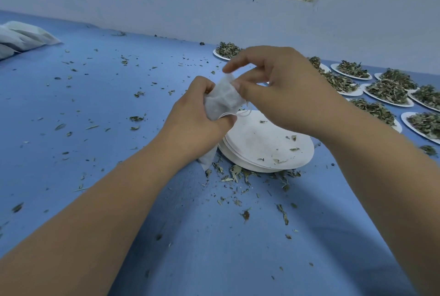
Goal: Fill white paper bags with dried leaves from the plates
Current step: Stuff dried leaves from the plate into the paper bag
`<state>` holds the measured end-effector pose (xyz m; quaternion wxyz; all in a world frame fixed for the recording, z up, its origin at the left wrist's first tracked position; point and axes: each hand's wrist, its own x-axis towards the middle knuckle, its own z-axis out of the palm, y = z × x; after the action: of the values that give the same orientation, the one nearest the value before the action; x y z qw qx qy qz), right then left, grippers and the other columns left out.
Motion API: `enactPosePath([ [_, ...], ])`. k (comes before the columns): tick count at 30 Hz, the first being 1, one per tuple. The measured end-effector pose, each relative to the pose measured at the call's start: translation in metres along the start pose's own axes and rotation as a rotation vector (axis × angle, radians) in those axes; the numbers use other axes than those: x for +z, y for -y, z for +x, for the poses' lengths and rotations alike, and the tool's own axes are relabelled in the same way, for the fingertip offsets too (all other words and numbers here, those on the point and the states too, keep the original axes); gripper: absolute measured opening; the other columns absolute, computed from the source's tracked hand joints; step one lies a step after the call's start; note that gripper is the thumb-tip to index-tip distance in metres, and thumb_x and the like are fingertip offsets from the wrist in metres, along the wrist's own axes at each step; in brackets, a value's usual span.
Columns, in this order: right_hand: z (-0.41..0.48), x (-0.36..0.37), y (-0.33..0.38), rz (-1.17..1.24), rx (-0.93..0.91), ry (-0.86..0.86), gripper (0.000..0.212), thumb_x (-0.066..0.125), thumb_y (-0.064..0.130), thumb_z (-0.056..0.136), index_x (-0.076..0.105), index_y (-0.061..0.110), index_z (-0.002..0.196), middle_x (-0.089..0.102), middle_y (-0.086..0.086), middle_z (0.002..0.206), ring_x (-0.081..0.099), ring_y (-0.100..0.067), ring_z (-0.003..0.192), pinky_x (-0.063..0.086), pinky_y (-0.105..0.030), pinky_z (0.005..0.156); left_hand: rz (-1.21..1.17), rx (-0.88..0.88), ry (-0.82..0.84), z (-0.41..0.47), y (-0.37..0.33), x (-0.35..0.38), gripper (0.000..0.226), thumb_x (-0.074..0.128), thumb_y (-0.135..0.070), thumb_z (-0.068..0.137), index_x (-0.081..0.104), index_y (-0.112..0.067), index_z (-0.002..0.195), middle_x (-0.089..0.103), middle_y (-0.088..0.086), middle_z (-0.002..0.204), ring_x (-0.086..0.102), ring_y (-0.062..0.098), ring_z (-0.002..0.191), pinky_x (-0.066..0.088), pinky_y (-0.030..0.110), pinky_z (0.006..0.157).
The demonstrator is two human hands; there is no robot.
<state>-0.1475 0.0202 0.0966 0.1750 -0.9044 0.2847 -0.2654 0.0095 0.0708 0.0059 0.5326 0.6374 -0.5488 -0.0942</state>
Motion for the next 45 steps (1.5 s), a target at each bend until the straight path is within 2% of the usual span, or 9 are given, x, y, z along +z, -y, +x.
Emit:
enactPosePath([
  [8,-0.010,0.003,0.015,-0.064,0.032,0.004,0.038,0.033,0.026,0.100,0.056,0.033,0.128,0.069,0.017,0.091,0.054,0.010,0.099,0.009,-0.046,0.121,-0.043,-0.019,0.020,0.001,0.001,-0.002,0.034,0.075,-0.029,0.077,0.044,-0.034,0.090,0.055,-0.013,0.079,0.053,-0.007,0.063,0.038,0.006,0.051],
  [14,-0.007,0.007,0.010,0.195,0.089,-0.162,0.031,0.041,0.026,0.098,0.067,0.032,0.115,0.071,0.017,0.096,0.055,0.007,0.093,0.041,-0.006,0.074,-0.022,-0.029,0.015,0.001,0.001,0.000,0.035,0.075,-0.029,0.077,0.042,-0.037,0.088,0.054,-0.014,0.078,0.053,-0.007,0.066,0.038,0.006,0.053],
  [18,-0.010,0.021,0.011,0.052,0.033,-0.008,0.041,0.034,0.036,0.096,0.062,0.036,0.127,0.063,0.026,0.089,0.049,0.024,0.088,0.030,-0.040,0.117,-0.044,-0.042,0.038,0.001,0.002,0.002,0.035,0.074,-0.033,0.074,0.045,-0.035,0.093,0.059,-0.015,0.079,0.057,-0.003,0.070,0.038,0.007,0.052],
  [22,-0.004,0.022,0.006,0.248,0.074,-0.097,0.040,0.037,0.039,0.093,0.067,0.038,0.120,0.066,0.029,0.095,0.053,0.017,0.099,0.038,-0.014,0.101,-0.043,-0.050,0.026,0.002,0.003,0.002,0.034,0.076,-0.033,0.076,0.044,-0.036,0.089,0.059,-0.016,0.079,0.055,-0.005,0.066,0.037,0.007,0.050],
  [25,-0.007,0.028,0.005,0.158,0.029,-0.014,0.036,0.040,0.039,0.097,0.066,0.038,0.122,0.068,0.028,0.102,0.056,0.010,0.106,0.032,-0.036,0.118,-0.048,-0.048,0.029,0.003,0.001,0.002,0.030,0.072,-0.035,0.075,0.046,-0.036,0.089,0.058,-0.029,0.073,0.054,-0.008,0.063,0.037,0.009,0.051],
  [29,-0.002,0.023,-0.001,0.440,0.026,-0.441,0.021,0.053,0.029,0.091,0.067,0.027,0.105,0.073,0.017,0.096,0.063,0.007,0.097,0.044,-0.015,0.082,-0.140,-0.127,-0.066,0.007,-0.003,-0.005,0.028,0.074,-0.038,0.075,0.054,-0.035,0.094,0.062,-0.024,0.087,0.057,-0.010,0.072,0.041,0.008,0.057],
  [34,0.000,0.056,0.013,0.458,0.118,0.060,0.044,0.072,0.044,0.087,0.053,0.041,0.127,0.058,0.024,0.131,0.063,0.005,0.111,0.053,-0.026,0.089,-0.463,-0.285,-0.307,0.011,-0.017,-0.038,0.038,0.072,-0.035,0.071,0.064,-0.025,0.107,0.071,-0.005,0.096,0.069,0.011,0.087,0.054,0.032,0.071],
  [39,0.036,0.093,0.067,0.788,0.074,0.116,0.035,0.075,0.022,0.090,0.059,0.031,0.120,0.075,0.013,0.110,0.075,-0.010,0.092,0.054,-0.021,0.062,-0.582,-0.365,-0.421,0.017,-0.016,-0.107,0.030,0.075,-0.027,0.076,0.068,-0.016,0.102,0.073,0.007,0.093,0.073,0.028,0.091,0.060,0.054,0.082],
  [45,0.082,0.158,0.137,0.944,0.092,0.161,0.033,0.078,0.021,0.087,0.059,0.030,0.112,0.077,0.010,0.099,0.076,-0.014,0.082,0.055,-0.027,0.060,-0.604,-0.392,-0.497,0.006,0.016,-0.195,0.047,0.075,-0.031,0.070,0.060,-0.021,0.114,0.069,-0.001,0.098,0.071,0.016,0.085,0.057,0.035,0.064],
])
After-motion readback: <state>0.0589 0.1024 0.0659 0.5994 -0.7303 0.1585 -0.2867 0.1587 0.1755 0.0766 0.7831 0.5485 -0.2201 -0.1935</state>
